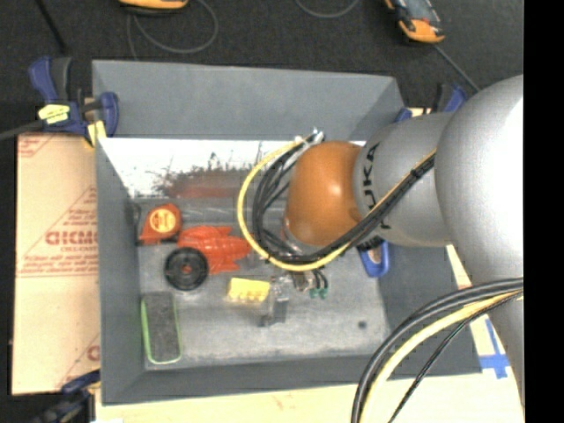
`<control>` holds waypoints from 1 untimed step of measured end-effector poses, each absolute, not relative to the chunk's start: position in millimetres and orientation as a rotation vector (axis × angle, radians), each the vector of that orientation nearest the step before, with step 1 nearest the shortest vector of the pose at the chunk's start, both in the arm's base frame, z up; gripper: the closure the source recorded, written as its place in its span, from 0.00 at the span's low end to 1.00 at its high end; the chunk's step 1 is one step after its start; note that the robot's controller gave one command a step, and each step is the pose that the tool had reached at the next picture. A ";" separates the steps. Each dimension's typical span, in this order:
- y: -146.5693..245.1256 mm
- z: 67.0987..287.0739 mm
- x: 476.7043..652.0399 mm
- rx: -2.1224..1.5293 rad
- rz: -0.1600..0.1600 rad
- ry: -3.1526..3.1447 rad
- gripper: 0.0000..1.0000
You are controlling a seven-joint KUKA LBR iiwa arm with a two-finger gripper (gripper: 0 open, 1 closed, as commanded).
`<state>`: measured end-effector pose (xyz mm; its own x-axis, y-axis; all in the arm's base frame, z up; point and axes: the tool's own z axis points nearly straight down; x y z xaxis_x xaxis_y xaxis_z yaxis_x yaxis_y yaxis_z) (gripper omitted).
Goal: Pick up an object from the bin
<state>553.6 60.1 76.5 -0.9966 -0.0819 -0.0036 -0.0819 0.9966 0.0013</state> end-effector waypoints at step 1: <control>71.7 71.1 570.7 -0.083 0.003 3.136 1.00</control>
Offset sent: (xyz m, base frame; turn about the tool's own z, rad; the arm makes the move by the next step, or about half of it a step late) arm 0.0000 0.0000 0.0000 0.0000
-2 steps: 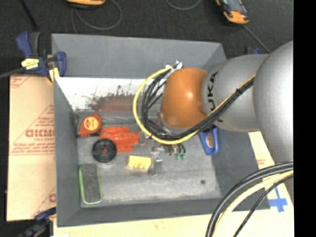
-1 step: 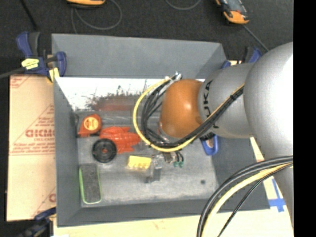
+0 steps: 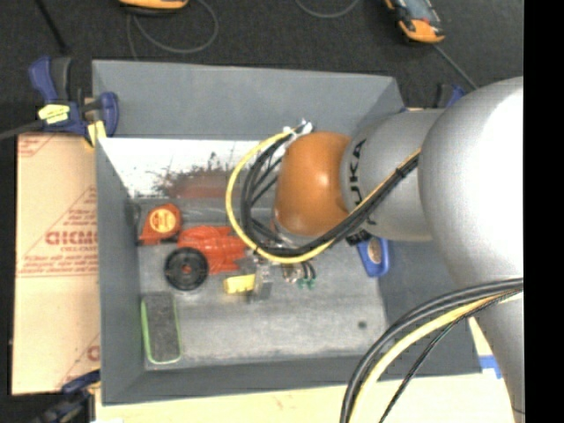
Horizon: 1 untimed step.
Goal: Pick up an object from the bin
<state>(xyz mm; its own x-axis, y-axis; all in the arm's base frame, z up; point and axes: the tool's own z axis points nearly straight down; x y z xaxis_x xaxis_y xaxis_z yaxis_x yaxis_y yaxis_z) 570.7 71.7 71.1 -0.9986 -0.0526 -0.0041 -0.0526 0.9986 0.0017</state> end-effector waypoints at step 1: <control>71.7 71.1 570.7 -0.082 0.003 3.137 1.00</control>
Offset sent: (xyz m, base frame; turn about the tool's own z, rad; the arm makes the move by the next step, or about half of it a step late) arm 0.0426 0.0020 0.1186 0.0042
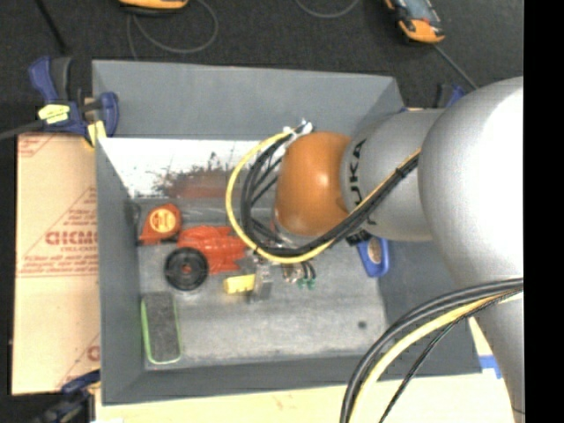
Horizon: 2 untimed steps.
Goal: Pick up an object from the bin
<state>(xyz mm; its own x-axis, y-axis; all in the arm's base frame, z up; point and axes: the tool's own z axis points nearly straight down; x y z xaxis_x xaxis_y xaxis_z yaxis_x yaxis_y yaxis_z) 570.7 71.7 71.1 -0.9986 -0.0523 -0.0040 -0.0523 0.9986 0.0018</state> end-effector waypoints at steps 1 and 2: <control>73.6 190.9 614.6 -0.076 0.002 3.136 1.00; 73.6 190.7 614.5 -0.076 0.002 3.137 1.00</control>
Offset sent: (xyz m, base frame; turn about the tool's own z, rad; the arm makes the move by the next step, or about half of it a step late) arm 0.0000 0.0000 0.0000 0.0000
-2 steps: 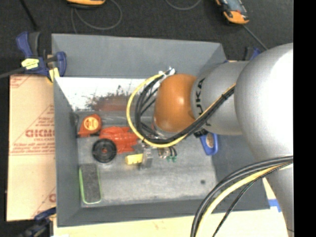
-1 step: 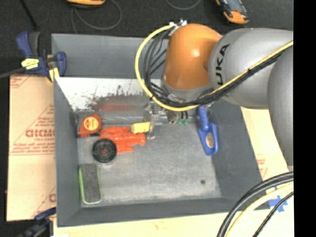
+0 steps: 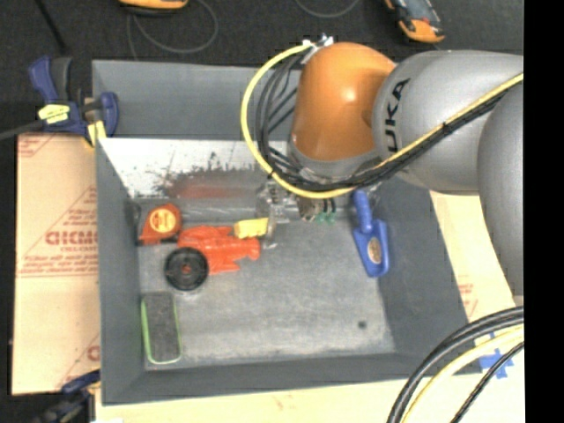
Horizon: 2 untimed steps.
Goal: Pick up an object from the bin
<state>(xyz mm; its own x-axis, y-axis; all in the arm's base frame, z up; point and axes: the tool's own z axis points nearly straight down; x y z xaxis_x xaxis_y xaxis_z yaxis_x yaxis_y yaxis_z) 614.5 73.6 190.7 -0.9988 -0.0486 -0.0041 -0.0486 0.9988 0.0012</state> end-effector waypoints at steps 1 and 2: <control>69.4 162.9 613.9 -0.228 -0.001 3.124 1.00; 32.6 310.2 619.5 -0.217 -0.001 3.127 1.00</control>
Offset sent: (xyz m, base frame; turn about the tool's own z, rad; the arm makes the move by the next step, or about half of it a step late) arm 0.0032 -0.0401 0.1163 -0.0944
